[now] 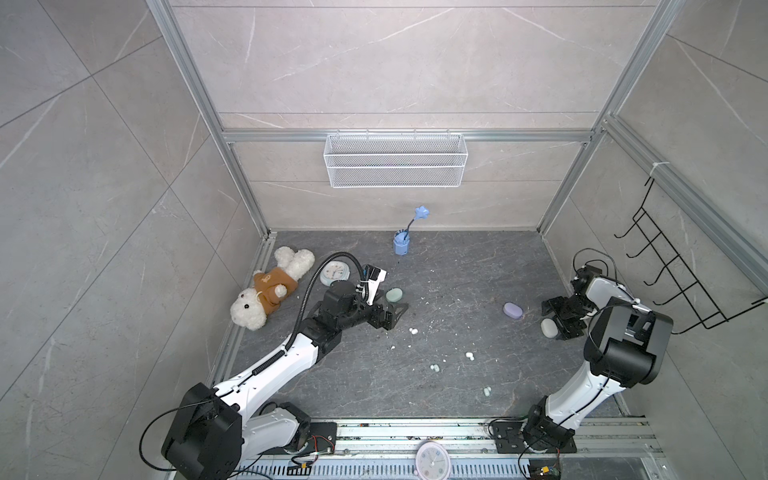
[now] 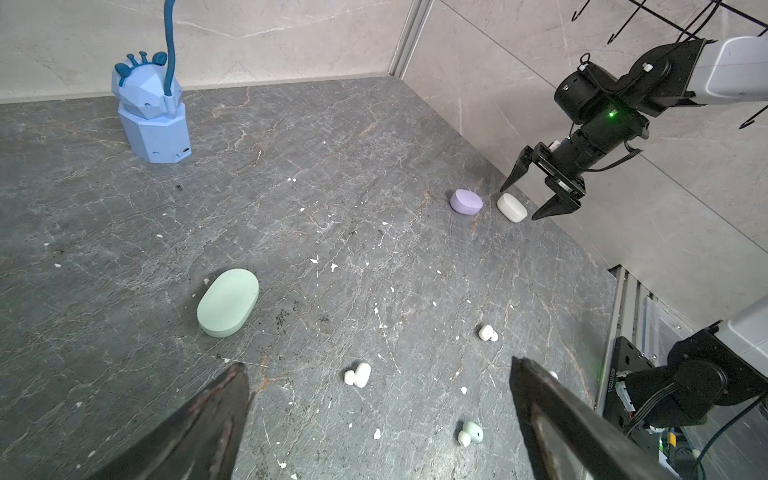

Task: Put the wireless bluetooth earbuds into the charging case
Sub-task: 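Close the right gripper on the white earbud case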

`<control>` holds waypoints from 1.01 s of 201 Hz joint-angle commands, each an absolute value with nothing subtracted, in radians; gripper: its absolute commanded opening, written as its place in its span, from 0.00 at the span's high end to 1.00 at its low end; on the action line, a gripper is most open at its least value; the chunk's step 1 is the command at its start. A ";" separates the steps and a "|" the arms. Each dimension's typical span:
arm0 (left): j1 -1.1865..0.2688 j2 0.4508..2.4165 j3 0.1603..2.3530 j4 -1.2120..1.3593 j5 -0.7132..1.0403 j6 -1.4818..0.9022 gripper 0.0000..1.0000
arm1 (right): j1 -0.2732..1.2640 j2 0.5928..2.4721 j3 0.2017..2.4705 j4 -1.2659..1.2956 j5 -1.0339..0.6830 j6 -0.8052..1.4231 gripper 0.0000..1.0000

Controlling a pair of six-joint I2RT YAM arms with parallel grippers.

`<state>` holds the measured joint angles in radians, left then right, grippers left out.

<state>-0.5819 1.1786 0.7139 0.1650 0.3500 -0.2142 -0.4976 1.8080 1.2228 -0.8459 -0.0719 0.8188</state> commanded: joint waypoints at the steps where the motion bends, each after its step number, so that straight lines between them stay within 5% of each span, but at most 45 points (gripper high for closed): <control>1: -0.578 1.172 0.713 0.196 0.345 -0.224 0.00 | -0.503 1.839 1.246 -0.872 -0.049 0.861 0.20; 203: -0.577 1.176 0.714 0.184 0.337 -0.218 0.00 | -0.510 1.846 1.183 -0.795 -0.088 0.886 0.41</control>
<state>-0.5819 1.1786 0.7136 0.1642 0.3408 -0.2142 -0.5056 1.8587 1.1965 -0.7879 -0.0795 0.8803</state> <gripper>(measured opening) 0.999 0.622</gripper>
